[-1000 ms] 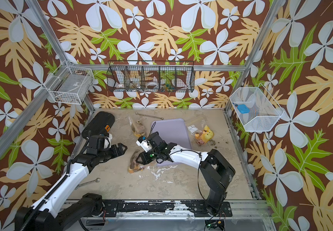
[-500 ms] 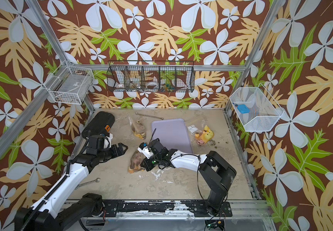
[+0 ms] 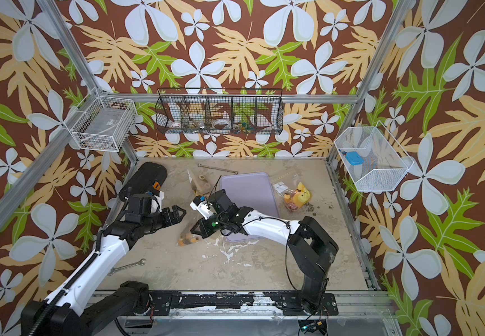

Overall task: Pour cookies out of the ziploc bag
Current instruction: Adjust the ziploc bag on the tray.

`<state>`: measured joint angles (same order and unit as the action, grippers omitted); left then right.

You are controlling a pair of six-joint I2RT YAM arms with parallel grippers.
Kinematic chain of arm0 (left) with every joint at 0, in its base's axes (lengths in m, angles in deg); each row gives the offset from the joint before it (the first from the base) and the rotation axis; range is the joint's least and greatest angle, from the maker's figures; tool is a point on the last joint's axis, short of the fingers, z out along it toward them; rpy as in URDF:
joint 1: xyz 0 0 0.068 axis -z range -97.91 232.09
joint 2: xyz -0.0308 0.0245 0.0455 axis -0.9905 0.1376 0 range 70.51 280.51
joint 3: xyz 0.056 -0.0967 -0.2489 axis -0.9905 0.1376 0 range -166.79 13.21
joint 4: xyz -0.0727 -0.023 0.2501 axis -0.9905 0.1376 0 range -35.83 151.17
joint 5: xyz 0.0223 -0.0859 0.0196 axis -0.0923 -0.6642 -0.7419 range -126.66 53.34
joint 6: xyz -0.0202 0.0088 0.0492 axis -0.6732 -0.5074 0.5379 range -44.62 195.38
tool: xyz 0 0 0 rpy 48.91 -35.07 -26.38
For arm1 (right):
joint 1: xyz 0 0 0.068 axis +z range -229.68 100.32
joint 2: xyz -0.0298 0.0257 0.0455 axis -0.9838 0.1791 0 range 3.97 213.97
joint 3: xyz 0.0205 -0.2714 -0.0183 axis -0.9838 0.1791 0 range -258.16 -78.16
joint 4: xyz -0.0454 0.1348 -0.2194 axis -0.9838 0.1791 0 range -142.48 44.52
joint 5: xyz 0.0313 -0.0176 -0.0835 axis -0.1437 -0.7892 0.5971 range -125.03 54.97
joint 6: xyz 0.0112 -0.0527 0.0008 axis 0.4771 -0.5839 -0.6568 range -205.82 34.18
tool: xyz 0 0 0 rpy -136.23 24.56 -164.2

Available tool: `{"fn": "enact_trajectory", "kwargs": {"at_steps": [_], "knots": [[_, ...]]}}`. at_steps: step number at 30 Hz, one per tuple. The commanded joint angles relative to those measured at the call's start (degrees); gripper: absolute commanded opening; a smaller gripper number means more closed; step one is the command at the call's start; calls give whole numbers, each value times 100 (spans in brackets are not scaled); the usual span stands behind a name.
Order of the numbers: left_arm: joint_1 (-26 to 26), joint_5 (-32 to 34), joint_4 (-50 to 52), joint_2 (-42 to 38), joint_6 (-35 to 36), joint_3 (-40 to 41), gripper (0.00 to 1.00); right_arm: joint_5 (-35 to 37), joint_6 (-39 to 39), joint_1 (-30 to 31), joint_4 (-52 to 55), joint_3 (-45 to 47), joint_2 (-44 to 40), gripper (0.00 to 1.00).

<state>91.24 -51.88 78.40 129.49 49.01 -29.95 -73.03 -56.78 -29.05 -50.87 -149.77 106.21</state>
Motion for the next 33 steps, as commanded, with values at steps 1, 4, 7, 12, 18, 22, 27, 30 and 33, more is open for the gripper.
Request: {"fn": "enact_trajectory", "kwargs": {"at_steps": [1, 4, 7, 12, 18, 22, 27, 30, 33], "knots": [[-51, 165, 136, 54, 225, -132, 92, -300, 361, -14, -9, -329, 78, 0], [-214, 140, 170, 36, 281, -215, 93, -231, 376, -121, 137, -526, 165, 0], [-300, 42, 126, 42, 299, -261, 93, -289, 496, -403, -83, -285, 157, 0], [-300, -120, 18, 205, 256, -255, 93, -724, 946, -1226, -890, 374, 188, 0], [-300, -315, -85, 318, 142, -202, 93, -1102, 1037, -1830, -1100, 407, 479, 0], [-306, -394, -93, 347, 123, -134, 92, -1212, 1023, -1925, -951, 166, 521, 0], [-301, -405, -135, 321, 123, -47, 92, -1251, 964, -1900, -681, -23, 279, 0], [-301, -408, -180, 338, 115, 30, 93, -1278, 1066, -1824, -639, -60, 82, 0], [-302, -402, -224, 357, 132, 86, 92, -1210, 1066, -1627, -435, -258, -30, 0]]}}
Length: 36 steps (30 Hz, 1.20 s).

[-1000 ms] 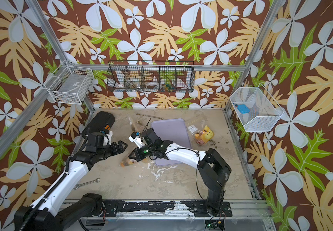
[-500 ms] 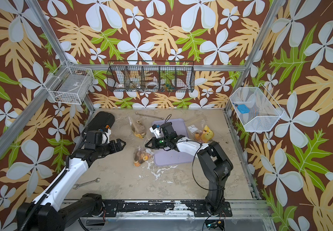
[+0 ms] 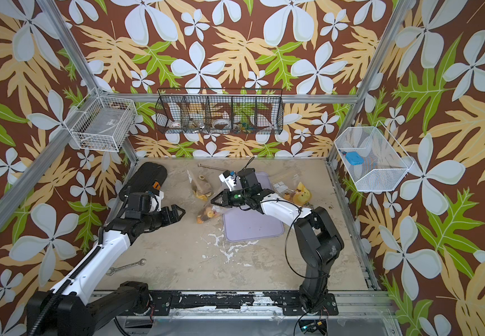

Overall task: Pour cookies out of the ziploc bag
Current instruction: Adjust the ziploc bag on the tray.

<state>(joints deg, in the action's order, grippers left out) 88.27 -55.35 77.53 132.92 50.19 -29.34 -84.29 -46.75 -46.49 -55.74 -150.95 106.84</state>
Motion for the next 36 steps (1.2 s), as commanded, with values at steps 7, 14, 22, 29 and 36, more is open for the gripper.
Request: {"fn": "enact_trajectory", "kwargs": {"at_steps": [7, 14, 22, 29, 36], "knots": [[-2, -47, -254, 78, -11, 43, 92, 20, 92, 420, 277, -632, 54, 0], [-8, -120, -532, 223, -168, 62, 92, 117, -83, 194, 218, -463, 254, 0], [-3, -289, -833, 373, -313, 214, 93, -69, -569, -308, 107, 159, 410, 0], [2, -753, -1599, 624, -832, 548, 93, -40, -682, -344, 56, 408, 357, 0], [2, -993, -2322, 913, -1343, 740, 96, -68, -672, -348, -93, 604, 194, 0]]}}
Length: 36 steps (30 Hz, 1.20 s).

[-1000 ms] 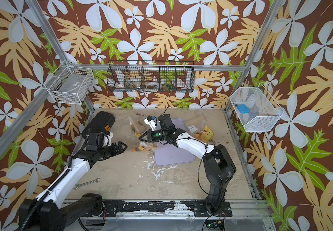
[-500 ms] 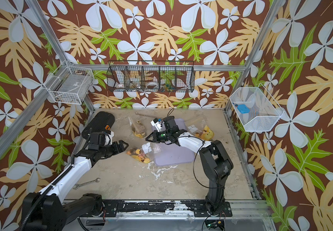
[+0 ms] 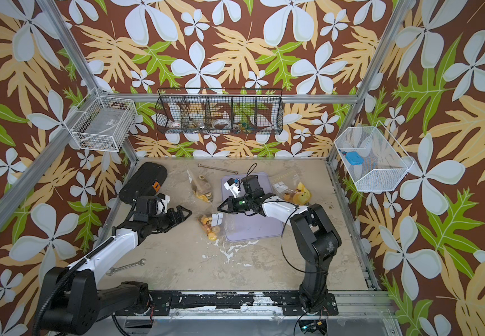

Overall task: Pour cookies out of the ziploc bag
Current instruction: Adjust the ziploc bag on the tray.

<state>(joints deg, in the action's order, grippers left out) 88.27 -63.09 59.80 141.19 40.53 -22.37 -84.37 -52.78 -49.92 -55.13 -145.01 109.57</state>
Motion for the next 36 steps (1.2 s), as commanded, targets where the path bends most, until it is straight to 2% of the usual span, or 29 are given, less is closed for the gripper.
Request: {"fn": "enact_trajectory", "kwargs": {"at_steps": [1, 5, 14, 26, 31, 36], "knots": [[6, -295, -722, 181, -488, 88, 100, -97, -78, -5, -154, 3, -79, 0], [31, -503, -1251, 433, -860, 232, 100, -251, -4, 21, -199, -94, -135, 0], [28, -586, -1706, 621, -1046, 252, 100, -366, 180, 399, 203, -948, -281, 0], [187, -811, -2550, 995, -1495, 362, 100, -168, -56, 172, 178, -108, -594, 0], [511, -683, -2546, 1096, -1567, 372, 100, -91, -119, 122, 182, 24, -576, 0], [520, -452, -2373, 985, -1561, 688, 100, -53, -132, 107, 213, 15, -549, 0]]}}
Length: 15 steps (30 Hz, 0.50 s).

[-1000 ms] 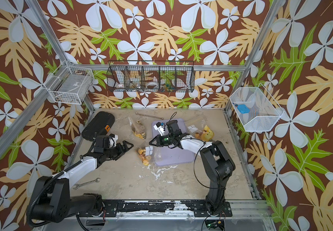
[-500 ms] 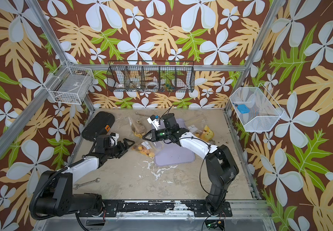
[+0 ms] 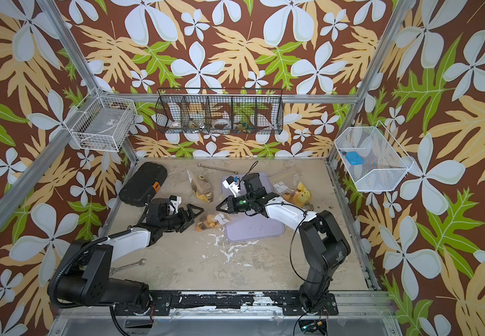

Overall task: Pour cookies out of the ziploc bag
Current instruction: Adjust the ziploc bag on the tray.

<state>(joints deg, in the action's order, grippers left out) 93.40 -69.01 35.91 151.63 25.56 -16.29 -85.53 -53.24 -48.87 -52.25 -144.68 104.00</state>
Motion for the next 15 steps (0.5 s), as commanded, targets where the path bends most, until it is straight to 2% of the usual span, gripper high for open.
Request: {"fn": "enact_trajectory", "kwargs": {"at_steps": [1, 5, 9, 12, 15], "knots": [[6, 189, 81, -97, -31, 121, 100, 53, -85, -3, -57, -32, 18, 0], [7, 161, 58, -205, -12, 262, 100, 60, -98, -30, -32, -32, 30, 0], [42, -290, -519, -60, -278, 367, 100, 73, -103, -60, -31, -12, 17, 0], [156, -374, -544, 41, -332, 337, 100, 62, -71, -118, -74, 19, -5, 0], [256, -531, -983, 62, -595, 444, 100, 63, -81, -151, -62, 13, -9, 0]]}}
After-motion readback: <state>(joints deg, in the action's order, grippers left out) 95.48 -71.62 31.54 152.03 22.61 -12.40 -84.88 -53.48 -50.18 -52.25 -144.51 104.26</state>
